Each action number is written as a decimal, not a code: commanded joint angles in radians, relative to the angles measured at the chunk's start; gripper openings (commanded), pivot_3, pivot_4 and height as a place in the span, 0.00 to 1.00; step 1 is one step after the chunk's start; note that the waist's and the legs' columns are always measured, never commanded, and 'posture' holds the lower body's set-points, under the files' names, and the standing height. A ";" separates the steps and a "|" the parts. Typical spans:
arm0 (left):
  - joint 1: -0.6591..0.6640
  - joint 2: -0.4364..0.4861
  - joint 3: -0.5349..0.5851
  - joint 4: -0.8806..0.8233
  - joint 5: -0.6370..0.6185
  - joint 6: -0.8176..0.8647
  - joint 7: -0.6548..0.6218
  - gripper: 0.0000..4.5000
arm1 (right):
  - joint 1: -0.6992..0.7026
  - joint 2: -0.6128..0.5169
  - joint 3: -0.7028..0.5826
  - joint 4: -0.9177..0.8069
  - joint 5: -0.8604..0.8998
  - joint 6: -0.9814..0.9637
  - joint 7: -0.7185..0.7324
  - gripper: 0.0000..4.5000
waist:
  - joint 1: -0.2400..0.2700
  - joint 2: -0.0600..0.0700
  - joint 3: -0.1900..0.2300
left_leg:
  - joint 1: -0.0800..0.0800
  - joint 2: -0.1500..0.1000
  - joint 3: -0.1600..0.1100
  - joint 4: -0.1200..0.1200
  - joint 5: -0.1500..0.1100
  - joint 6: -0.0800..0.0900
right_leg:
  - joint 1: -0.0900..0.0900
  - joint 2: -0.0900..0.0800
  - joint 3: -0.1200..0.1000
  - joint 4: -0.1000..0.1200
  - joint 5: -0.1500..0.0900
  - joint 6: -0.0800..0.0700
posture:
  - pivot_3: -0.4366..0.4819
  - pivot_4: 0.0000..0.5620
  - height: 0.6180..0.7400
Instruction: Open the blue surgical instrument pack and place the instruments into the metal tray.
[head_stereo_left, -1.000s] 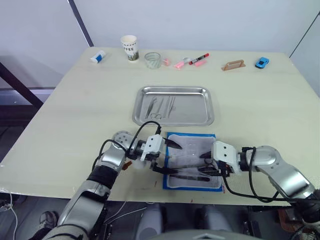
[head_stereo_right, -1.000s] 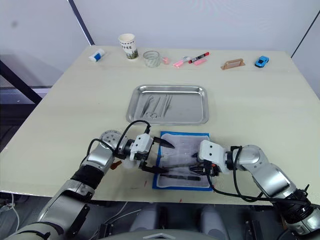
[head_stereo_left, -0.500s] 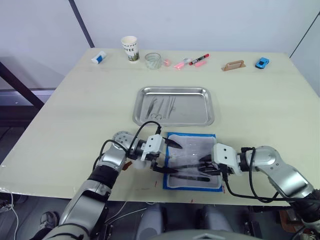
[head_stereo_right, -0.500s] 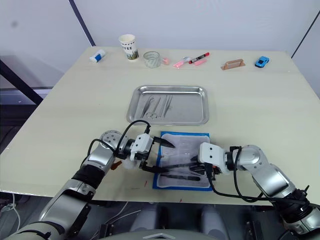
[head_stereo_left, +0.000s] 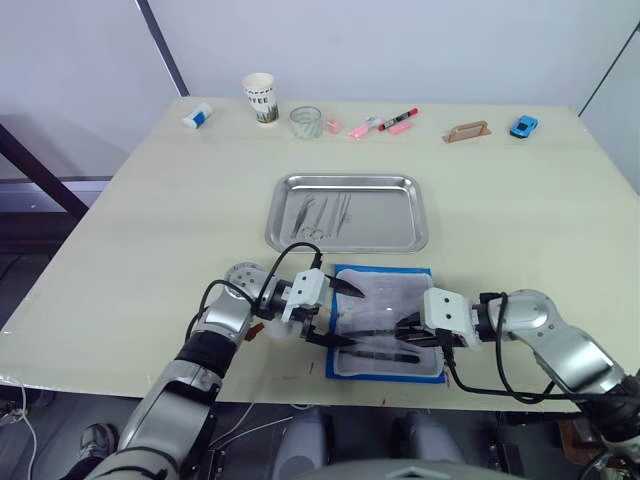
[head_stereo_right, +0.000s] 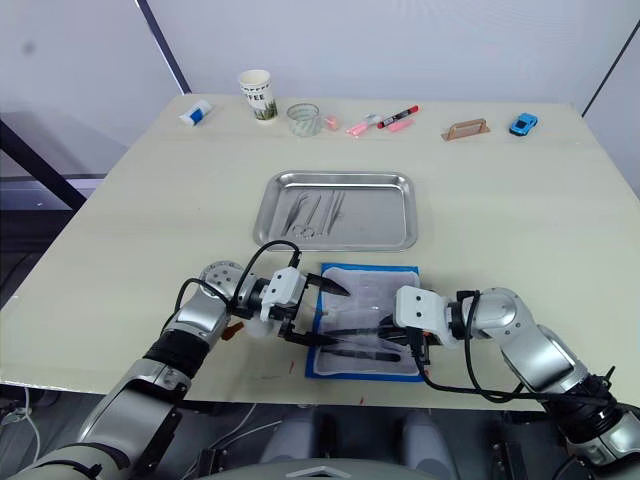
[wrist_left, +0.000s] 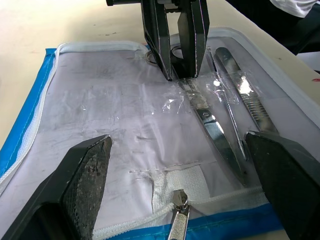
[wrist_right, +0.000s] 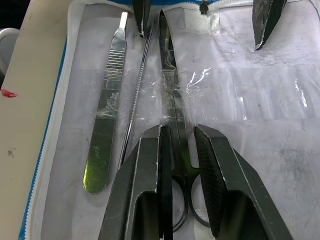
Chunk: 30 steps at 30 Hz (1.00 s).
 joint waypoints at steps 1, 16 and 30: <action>0.045 0.009 -0.035 0.067 0.067 0.016 0.021 1.00 | 0.003 -0.029 0.021 0.014 -0.035 0.066 0.010 0.23 | 0.000 0.000 0.000 | 0.000 0.000 0.000 0.000 0.000 0.000 | 0.000 0.000 0.000 0.000 0.000 0.000 | 0.48 0.27 1.00; 0.051 0.007 -0.040 0.063 0.066 0.015 0.031 1.00 | -0.009 -0.020 0.073 0.119 -0.067 0.056 0.030 0.01 | 0.000 -0.001 -0.008 | 0.000 0.000 0.000 0.000 0.000 0.000 | 0.000 -0.001 0.000 -0.001 0.000 0.000 | 0.48 0.27 1.00; 0.055 0.001 -0.045 0.067 0.071 0.009 0.039 1.00 | -0.117 -0.086 0.047 -0.133 -0.025 0.337 0.049 0.01 | 0.001 0.002 -0.006 | -0.001 0.001 0.000 -0.001 0.000 0.000 | 0.000 -0.005 -0.001 -0.002 0.000 0.000 | 0.48 0.27 1.00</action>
